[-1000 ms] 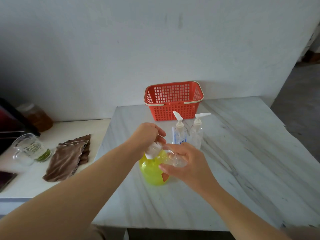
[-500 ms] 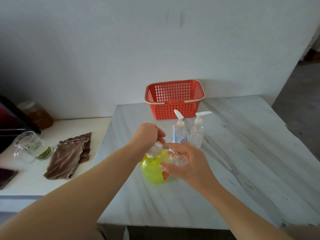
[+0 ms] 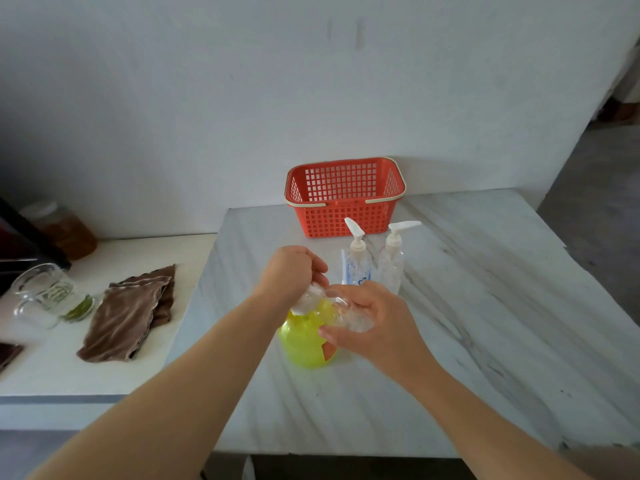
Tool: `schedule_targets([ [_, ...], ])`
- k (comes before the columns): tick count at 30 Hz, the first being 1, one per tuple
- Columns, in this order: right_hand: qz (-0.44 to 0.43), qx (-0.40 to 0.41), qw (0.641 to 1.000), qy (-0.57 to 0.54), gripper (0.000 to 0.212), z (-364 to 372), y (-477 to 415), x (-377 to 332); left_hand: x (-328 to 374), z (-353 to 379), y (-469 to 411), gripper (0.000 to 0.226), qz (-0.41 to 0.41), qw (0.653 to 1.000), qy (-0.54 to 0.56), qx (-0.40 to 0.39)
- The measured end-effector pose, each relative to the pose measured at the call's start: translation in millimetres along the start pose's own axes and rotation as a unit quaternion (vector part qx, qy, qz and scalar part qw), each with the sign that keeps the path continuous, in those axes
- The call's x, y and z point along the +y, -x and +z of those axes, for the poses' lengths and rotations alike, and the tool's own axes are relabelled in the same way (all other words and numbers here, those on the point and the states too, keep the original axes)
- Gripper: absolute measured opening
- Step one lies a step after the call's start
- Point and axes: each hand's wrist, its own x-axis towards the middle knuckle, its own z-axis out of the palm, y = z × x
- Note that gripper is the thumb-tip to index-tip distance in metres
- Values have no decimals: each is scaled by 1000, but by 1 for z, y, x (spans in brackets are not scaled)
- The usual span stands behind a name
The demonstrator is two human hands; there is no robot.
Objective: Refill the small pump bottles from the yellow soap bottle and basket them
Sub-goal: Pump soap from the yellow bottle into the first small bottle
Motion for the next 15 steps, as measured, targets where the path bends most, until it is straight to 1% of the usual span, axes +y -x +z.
schedule_targets([
  [5, 6, -3, 1000, 5, 45, 1, -2, 1, 8, -1, 3, 36, -23, 1000, 13, -15],
  [10, -2, -8, 1000, -1, 44, -2, -2, 1, 21, -7, 13, 28, -22, 998, 11, -58],
  [15, -4, -6, 1000, -2, 41, -2, -1, 1, 11, -3, 9, 35, 1, 999, -4, -35],
])
